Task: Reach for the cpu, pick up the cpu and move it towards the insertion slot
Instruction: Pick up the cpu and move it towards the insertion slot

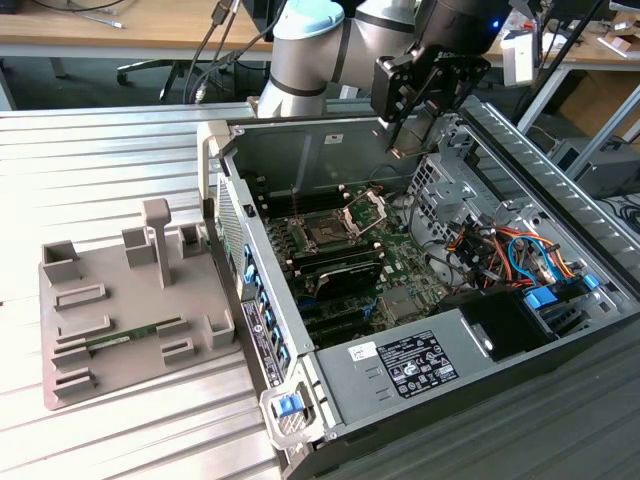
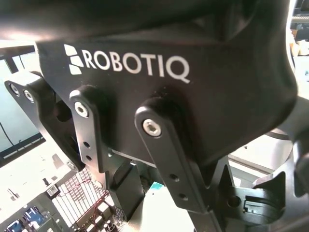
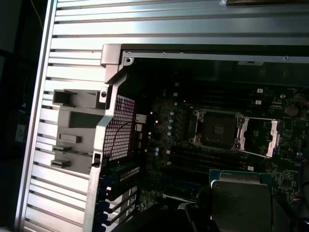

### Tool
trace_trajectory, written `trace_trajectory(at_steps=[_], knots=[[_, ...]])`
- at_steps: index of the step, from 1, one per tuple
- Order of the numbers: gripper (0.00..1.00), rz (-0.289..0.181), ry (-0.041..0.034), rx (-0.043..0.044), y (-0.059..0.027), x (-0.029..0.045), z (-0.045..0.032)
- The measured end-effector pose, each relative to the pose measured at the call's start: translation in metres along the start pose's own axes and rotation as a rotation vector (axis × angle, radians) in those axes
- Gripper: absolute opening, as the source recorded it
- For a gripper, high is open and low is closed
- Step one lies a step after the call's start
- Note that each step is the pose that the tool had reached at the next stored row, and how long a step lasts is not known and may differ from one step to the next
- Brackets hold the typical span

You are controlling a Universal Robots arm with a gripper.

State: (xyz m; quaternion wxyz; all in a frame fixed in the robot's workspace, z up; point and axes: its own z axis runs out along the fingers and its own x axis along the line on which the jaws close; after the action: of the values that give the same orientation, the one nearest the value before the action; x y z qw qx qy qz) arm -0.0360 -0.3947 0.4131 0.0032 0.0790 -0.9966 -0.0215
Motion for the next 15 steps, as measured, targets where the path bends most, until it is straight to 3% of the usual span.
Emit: trace_trajectory(at_steps=[15], knots=[[0.55, 0.000, 0.0000, 0.0000, -0.0010, -0.0065, -0.0001]])
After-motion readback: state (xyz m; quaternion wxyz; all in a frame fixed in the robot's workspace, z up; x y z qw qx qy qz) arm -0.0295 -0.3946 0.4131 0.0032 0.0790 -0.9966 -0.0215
